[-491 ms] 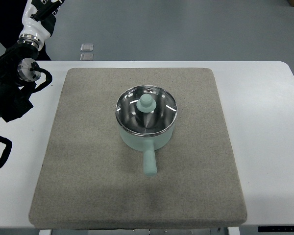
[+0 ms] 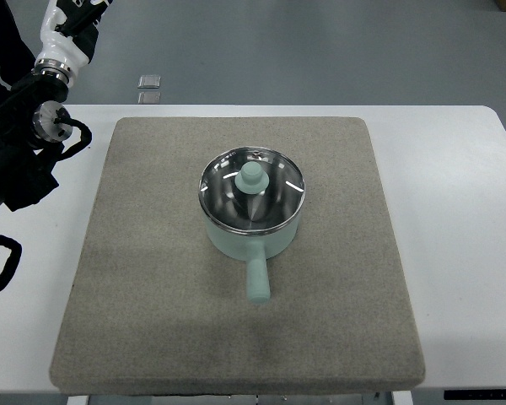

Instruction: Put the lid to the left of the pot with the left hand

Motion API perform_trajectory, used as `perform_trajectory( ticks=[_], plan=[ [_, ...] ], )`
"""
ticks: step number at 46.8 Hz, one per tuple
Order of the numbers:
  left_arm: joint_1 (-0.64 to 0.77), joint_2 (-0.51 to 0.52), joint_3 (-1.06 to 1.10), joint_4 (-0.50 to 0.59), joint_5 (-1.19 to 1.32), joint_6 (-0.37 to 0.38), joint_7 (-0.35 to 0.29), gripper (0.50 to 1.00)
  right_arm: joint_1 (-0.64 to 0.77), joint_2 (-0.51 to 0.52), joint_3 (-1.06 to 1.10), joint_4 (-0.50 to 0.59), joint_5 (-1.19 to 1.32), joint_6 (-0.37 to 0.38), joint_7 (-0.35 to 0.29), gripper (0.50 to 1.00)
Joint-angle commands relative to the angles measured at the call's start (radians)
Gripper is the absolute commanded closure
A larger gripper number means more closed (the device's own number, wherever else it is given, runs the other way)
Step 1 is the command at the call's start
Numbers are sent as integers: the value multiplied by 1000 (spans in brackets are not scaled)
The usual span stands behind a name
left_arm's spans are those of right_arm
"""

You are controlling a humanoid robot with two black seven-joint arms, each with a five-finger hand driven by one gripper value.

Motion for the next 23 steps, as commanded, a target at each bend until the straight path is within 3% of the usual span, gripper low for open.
perform_trajectory(
  ticks=[1, 23],
  plan=[
    [2, 1, 0, 1, -1, 1, 0, 506, 0, 0, 0, 0, 0, 0, 0, 576],
    [-5, 1, 3, -2, 4, -2, 11, 506, 0, 0, 0, 0, 0, 0, 0, 576]
  ],
)
